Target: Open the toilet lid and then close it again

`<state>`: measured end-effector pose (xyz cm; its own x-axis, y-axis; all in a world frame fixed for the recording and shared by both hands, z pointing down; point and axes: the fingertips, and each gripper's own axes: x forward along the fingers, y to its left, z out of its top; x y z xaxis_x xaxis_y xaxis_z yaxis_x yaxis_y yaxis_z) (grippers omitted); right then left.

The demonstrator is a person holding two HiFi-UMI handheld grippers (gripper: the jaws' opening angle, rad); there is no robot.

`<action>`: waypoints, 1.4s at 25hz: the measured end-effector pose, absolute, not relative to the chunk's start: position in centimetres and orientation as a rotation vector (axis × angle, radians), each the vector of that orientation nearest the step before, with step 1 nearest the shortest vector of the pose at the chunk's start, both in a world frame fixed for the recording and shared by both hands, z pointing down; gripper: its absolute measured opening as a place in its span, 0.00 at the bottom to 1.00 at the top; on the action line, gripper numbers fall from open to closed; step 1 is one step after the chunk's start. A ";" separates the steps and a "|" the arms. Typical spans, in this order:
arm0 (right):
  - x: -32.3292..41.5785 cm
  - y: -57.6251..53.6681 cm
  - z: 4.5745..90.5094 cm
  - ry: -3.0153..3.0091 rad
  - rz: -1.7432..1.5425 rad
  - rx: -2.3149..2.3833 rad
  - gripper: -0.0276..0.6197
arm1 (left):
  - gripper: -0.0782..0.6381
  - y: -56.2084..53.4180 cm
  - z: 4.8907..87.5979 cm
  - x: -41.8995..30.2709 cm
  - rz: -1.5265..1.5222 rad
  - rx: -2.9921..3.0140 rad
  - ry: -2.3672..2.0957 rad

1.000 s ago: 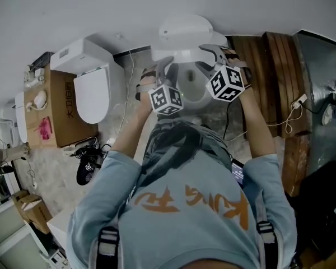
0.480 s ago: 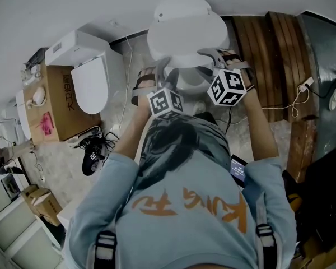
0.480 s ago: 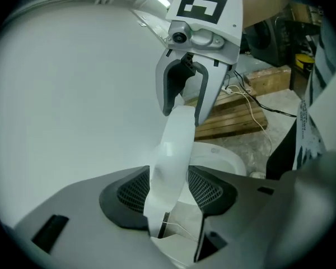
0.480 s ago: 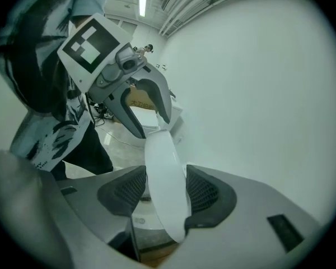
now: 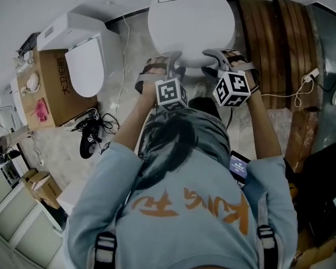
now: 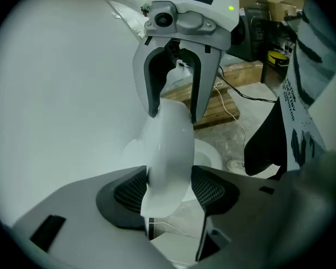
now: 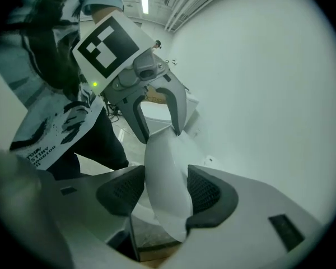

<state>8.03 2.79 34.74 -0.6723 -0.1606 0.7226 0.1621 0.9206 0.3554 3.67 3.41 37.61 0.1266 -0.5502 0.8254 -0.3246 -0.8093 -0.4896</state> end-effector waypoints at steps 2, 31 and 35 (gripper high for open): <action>8.2 3.2 36.1 -2.250 -0.492 -0.024 0.44 | 0.49 3.7 38.8 4.0 -1.759 -2.218 0.834; 11.5 9.5 59.5 -2.110 -0.118 -0.011 0.33 | 0.42 10.2 61.4 7.9 -2.034 -2.335 0.534; 11.9 9.6 63.4 -2.093 -0.092 0.003 0.32 | 0.41 10.2 64.9 8.3 -2.063 -2.353 0.531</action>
